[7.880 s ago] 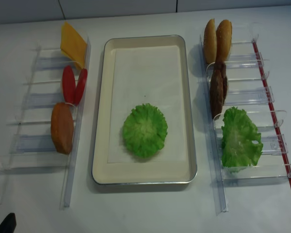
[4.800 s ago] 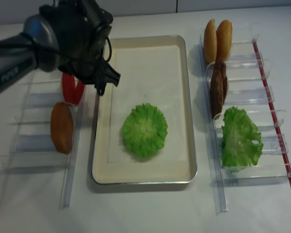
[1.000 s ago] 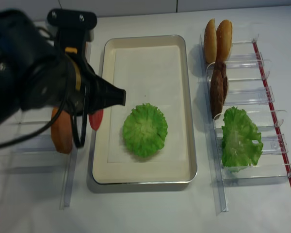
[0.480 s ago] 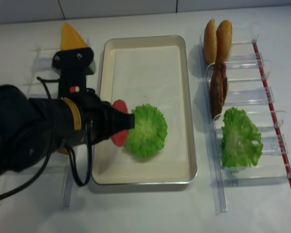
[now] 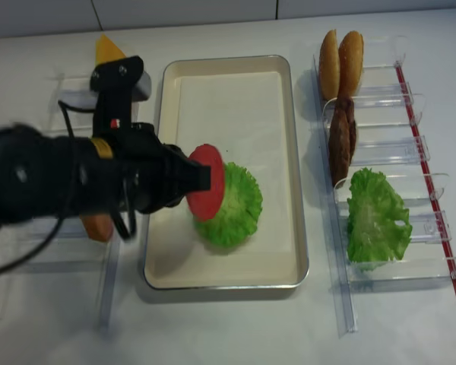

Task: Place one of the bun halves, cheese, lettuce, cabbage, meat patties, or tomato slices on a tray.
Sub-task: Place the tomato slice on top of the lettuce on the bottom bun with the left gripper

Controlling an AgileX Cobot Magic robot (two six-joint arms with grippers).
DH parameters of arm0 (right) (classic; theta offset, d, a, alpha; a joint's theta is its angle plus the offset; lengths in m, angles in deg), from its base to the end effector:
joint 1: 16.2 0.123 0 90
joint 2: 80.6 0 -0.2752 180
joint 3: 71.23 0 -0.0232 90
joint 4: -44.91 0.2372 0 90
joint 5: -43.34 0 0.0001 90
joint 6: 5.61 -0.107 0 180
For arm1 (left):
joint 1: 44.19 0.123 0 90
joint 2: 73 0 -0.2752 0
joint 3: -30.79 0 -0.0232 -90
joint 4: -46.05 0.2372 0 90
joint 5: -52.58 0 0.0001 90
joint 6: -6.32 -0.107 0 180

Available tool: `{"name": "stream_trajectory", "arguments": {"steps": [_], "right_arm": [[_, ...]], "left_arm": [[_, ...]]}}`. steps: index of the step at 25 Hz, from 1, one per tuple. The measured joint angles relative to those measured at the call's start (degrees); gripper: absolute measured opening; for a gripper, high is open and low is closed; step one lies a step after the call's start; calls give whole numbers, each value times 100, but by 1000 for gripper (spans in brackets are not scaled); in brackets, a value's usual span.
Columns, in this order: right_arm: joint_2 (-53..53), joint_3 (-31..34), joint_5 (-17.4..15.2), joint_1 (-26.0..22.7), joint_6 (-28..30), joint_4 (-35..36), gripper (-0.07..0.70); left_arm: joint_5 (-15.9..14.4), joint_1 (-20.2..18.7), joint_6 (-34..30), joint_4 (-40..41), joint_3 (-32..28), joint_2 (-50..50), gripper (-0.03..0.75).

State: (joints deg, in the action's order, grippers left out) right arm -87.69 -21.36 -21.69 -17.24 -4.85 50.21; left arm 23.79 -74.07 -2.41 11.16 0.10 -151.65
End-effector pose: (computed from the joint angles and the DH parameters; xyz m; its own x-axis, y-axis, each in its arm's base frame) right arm 0.0037 0.0089 0.2493 -0.5295 0.0354 -0.8476 -0.0393 0.9970 0.0662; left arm 0.2036 -0.1510 0.2652 -0.8032 0.0336 -0.5947 0.3706 0.8099 -0.4547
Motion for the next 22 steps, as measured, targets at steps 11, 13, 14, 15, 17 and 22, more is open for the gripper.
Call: {"name": "stream_trajectory", "arguments": {"steps": [11,13,14,15,17,22], "right_arm": [[0,0,0,0,0,0,1],[0,0,0,0,0,0,1],[0,0,0,0,0,0,1],[0,0,0,0,0,0,1],[0,0,0,0,0,0,1],[0,0,0,0,0,0,1]], "left_arm": [[-2029,1680,-3443,-3694,0,-1218,90],[-2357,1764,-3543,-3730,0,-1504,90],[-2476,1775,-3572,-3730,0,-1625,90],[-2551,1787,-3586,-3742,0,-1714,90],[-2615,1787,-3624,-3805,0,-1894,90],[-2635,1787,-4056,-4324,0,-2153,90]]}}
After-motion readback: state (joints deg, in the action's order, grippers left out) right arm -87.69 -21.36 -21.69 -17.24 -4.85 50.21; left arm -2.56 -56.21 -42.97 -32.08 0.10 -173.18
